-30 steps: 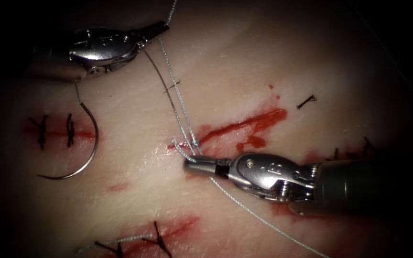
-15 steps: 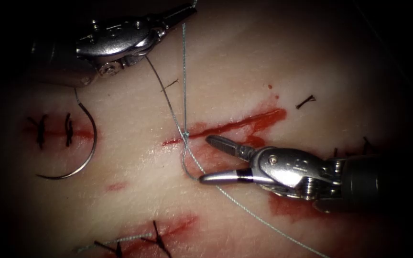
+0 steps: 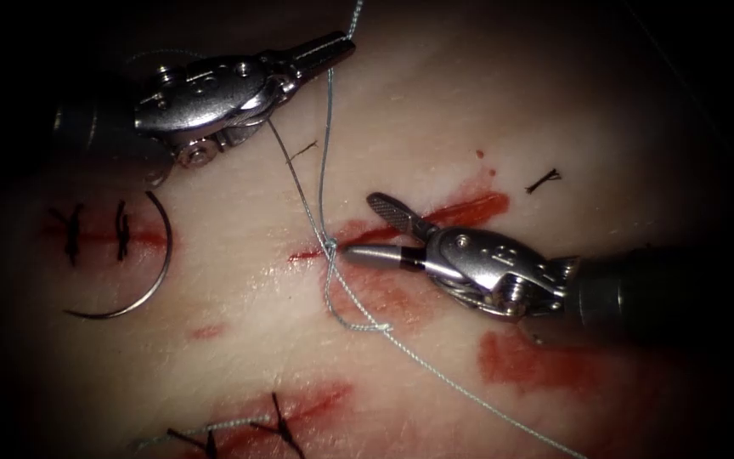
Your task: Wound Closure
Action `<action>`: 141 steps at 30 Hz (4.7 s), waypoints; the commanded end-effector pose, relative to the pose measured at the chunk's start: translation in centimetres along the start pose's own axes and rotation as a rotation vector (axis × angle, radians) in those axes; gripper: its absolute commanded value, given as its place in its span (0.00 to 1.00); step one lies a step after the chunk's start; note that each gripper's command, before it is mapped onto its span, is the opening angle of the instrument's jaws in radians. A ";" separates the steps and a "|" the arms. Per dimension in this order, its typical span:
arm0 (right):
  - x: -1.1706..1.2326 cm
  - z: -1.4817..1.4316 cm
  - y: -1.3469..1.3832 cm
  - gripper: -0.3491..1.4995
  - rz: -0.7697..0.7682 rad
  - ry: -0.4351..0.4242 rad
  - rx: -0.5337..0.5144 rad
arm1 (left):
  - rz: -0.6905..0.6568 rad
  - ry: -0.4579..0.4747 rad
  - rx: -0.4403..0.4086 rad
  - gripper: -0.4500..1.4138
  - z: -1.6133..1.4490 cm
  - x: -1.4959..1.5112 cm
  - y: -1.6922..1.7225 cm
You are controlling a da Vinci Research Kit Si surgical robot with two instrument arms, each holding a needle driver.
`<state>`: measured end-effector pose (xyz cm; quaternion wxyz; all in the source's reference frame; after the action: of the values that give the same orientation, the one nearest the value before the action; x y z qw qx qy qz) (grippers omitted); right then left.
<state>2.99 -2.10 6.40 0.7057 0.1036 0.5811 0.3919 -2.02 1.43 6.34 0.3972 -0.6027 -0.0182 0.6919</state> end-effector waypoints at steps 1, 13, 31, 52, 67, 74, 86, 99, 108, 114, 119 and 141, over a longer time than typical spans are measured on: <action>-0.03 0.13 -0.05 0.93 -0.001 0.000 0.005 | -0.005 0.006 -0.003 0.00 0.07 -0.06 0.02; 0.00 0.29 -0.15 0.92 0.026 -0.008 0.029 | -0.055 0.046 -0.008 0.00 0.30 -0.08 0.07; 0.00 0.61 -0.13 0.91 0.027 -0.002 0.010 | -0.058 0.053 -0.028 0.00 0.31 -0.06 0.13; -0.11 0.83 -0.22 0.84 0.023 0.023 0.013 | -0.061 0.055 -0.035 0.00 0.30 -0.03 0.13; -0.04 0.80 -0.20 0.80 0.032 0.038 0.016 | -0.060 0.055 -0.039 0.00 0.29 -0.04 0.14; -0.04 0.77 -0.20 0.22 0.033 0.059 0.027 | -0.072 0.055 -0.034 0.00 0.28 -0.04 0.14; -0.07 0.75 -0.20 0.00 0.029 0.047 0.062 | -0.072 0.055 -0.035 0.00 0.28 -0.04 0.14; 0.25 0.27 0.00 0.70 0.048 0.060 0.069 | -0.104 0.053 0.045 0.00 -0.23 0.17 -0.16; 0.26 -0.31 0.12 0.84 0.045 0.049 0.116 | -0.136 -0.133 0.067 0.00 -0.49 -0.27 -0.36; 0.27 -0.39 0.18 0.89 0.046 0.043 0.118 | -0.261 -0.404 0.098 0.21 -0.58 -0.62 -0.44; 0.32 -0.41 0.16 0.91 0.051 0.042 0.118 | -0.299 -0.480 0.043 0.40 -0.64 -0.37 -0.52; 0.35 -0.46 0.15 0.95 0.054 0.040 0.123 | 0.716 -0.458 -0.266 0.74 -0.78 0.51 -0.03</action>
<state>2.43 -1.88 6.07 0.6758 0.1541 0.6145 0.3766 -1.38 1.27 5.68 0.0261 -0.4522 0.0050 0.8915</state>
